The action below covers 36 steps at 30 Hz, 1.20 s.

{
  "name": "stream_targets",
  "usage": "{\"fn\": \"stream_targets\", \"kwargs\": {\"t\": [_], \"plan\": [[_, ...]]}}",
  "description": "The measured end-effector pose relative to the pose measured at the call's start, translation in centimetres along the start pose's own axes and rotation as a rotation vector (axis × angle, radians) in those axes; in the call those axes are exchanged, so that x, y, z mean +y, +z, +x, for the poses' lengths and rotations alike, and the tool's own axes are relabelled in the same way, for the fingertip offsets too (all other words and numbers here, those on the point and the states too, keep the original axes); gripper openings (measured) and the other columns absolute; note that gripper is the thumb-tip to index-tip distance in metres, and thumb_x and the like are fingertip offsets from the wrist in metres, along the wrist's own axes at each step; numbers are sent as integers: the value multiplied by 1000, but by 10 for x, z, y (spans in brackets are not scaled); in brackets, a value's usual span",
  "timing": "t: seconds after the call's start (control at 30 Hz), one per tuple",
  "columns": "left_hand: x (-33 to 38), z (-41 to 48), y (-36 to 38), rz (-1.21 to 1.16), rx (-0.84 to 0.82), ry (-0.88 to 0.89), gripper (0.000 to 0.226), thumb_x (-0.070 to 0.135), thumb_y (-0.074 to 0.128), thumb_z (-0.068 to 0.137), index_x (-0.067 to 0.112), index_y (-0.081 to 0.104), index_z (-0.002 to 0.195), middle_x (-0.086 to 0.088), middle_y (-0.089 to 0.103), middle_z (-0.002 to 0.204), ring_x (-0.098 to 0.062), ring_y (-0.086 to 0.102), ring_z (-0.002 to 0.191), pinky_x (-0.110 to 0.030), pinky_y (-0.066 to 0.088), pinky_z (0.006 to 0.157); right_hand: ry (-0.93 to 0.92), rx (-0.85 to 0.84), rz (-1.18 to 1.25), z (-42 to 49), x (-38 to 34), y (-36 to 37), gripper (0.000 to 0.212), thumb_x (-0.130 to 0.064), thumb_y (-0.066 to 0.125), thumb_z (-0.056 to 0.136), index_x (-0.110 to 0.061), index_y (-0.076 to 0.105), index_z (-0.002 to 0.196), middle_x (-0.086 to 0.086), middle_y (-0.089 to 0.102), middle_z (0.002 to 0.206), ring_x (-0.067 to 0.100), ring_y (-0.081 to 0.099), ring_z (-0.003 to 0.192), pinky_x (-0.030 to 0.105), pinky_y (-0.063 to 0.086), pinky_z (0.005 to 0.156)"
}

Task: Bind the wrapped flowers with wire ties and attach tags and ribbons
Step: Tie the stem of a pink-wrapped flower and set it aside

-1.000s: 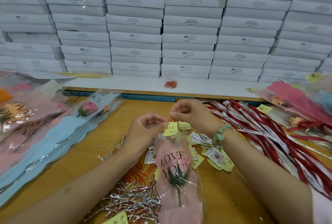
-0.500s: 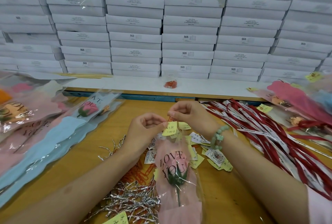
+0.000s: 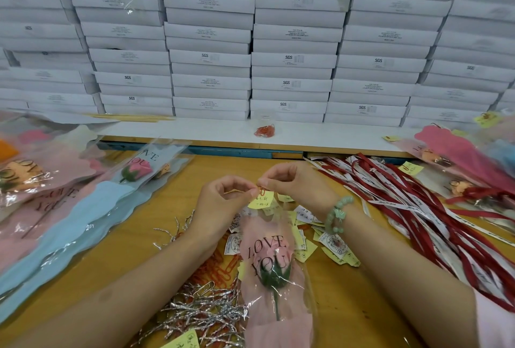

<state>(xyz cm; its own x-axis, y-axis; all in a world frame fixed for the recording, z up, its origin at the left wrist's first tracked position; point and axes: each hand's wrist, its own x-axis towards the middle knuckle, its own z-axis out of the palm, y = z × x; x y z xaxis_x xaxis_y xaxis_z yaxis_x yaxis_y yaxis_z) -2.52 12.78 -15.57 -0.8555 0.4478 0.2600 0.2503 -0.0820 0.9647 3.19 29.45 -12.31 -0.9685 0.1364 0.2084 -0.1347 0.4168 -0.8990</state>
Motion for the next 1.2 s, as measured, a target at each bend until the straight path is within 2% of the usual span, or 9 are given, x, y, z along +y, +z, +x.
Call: {"fn": "stream_targets", "kwargs": {"t": [0.17,0.3,0.43,0.63,0.73,0.87,1.0,1.1,1.2], "plan": [[0,1,-1,-24,20,-31,7,12,77,80,12,74,87,-5,74,88,-5,67,75,-15,51,64,35,-65,74,-2,-2,-3,11,-16,66,90,-6,71,92,-15,64,56,-4,53,45,7,41,48],[1,2,-1,-51,6,-29,9,10,72,85,13,75,93,-5,75,90,-6,67,78,-14,50,64,77,-39,82,-2,-1,-6,14,-20,70,87,-8,73,94,-4,72,73,1,58,52,16,43,46],[1,1,-1,-87,-12,-46,13,9,71,85,13,74,97,-8,75,93,-15,69,84,-18,52,67,89,-20,62,-1,0,-7,12,-21,72,86,-11,73,91,4,75,81,7,63,62,14,45,47],[2,0,-1,-45,-35,-25,15,13,76,81,18,74,95,-1,74,95,-12,69,87,-19,54,72,54,3,67,-1,1,-6,4,-19,73,84,-16,73,86,0,74,76,6,63,61,14,46,49],[2,0,-1,-29,-34,-19,18,9,78,78,16,74,94,-1,74,93,-8,69,81,-16,54,71,37,4,65,0,1,-6,3,-19,75,82,-18,74,84,1,74,77,10,64,66,15,50,57],[2,-1,-1,-32,-26,-24,18,6,79,76,16,74,90,-2,74,91,-10,70,80,-16,55,72,56,-25,79,0,2,-7,5,-20,76,81,-17,74,84,-1,73,73,4,63,60,13,48,54],[2,-1,-1,-27,-26,-19,18,7,79,76,15,74,91,-4,75,90,-13,70,83,-19,56,75,85,-71,60,0,1,-9,13,-23,76,80,-13,74,88,12,72,85,16,62,73,29,50,70],[1,-1,-1,-34,-18,-18,18,6,78,76,15,73,91,-1,75,88,-11,70,82,-16,55,72,111,-101,49,-1,0,-9,18,-27,73,82,-10,74,88,17,71,84,19,60,70,27,46,63],[1,-1,-1,-35,-28,-20,17,8,78,77,15,74,92,0,75,90,-9,70,82,-16,54,72,125,-116,52,-1,3,-10,23,-29,70,86,-7,73,89,3,67,70,9,52,56,23,39,55]]}}
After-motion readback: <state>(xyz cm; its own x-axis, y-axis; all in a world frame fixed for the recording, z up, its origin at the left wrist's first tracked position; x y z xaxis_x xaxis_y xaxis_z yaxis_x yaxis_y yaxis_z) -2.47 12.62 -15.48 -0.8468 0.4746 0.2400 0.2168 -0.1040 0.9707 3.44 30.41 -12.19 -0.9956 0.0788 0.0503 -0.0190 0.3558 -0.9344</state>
